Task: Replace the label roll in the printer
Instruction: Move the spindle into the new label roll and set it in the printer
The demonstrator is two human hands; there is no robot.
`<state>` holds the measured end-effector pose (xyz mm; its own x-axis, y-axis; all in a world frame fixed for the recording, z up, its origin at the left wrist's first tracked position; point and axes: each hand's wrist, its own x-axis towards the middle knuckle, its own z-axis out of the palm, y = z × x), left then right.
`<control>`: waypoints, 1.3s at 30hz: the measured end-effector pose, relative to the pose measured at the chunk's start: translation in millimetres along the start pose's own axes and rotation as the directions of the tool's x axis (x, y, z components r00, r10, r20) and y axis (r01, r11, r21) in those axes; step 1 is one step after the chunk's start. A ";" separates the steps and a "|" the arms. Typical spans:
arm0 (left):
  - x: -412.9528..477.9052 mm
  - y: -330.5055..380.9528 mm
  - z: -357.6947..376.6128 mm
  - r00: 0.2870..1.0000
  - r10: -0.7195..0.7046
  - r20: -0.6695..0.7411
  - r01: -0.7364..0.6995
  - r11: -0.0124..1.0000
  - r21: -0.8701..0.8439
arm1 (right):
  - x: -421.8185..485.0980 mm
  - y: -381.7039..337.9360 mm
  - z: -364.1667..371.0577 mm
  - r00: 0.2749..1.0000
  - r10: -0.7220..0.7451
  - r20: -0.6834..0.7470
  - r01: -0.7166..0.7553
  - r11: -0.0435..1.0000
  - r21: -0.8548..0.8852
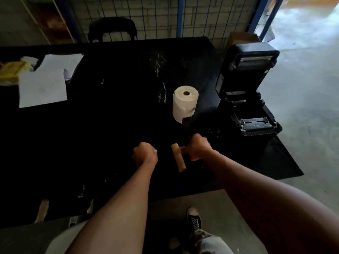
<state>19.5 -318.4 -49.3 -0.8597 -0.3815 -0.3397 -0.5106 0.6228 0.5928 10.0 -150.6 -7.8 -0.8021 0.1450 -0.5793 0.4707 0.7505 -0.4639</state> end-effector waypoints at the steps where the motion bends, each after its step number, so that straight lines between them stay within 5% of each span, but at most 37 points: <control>1: 2.3 5.6 -3.0 0.999 0.023 -0.034 -0.023 1.000 0.011 | -4.1 -2.4 -7.3 1.000 -0.020 -0.023 0.019 1.000 -0.020; 12: 19.3 78.8 -32.6 0.929 0.371 -0.012 -0.355 0.896 0.265 | 1.7 -11.4 -73.9 0.962 -0.120 -0.245 0.108 0.992 -0.063; 17: 50.9 110.1 -20.5 0.809 0.580 0.098 -0.536 0.657 0.530 | 41.2 -4.1 -82.8 0.961 -0.058 -0.269 0.056 0.998 -0.017; 23: 95.7 146.3 9.2 0.745 0.622 0.242 -0.591 0.448 0.670 | 114.0 -1.7 -83.9 0.979 -0.010 -0.204 0.031 0.994 0.100; 28: 134.6 163.6 39.1 0.709 0.651 0.270 -0.636 0.426 0.643 | 160.4 -3.9 -84.1 0.994 0.031 -0.104 -0.016 0.990 0.139; 33: 146.8 186.8 46.8 0.583 0.712 0.392 -0.764 0.316 0.562 | 191.8 0.2 -76.8 0.997 0.071 0.014 -0.072 0.958 0.278; 39: 160.8 198.1 48.7 0.594 0.633 0.496 -0.788 0.331 0.520 | 199.0 0.6 -81.3 0.976 0.099 0.195 -0.189 0.832 0.523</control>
<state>-220.6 -223.1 -22.1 -0.8411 0.5068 -0.1888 0.5003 0.8617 0.0846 -179.2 -68.9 -68.9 -0.6646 0.0895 -0.7419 0.7346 0.2598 -0.6267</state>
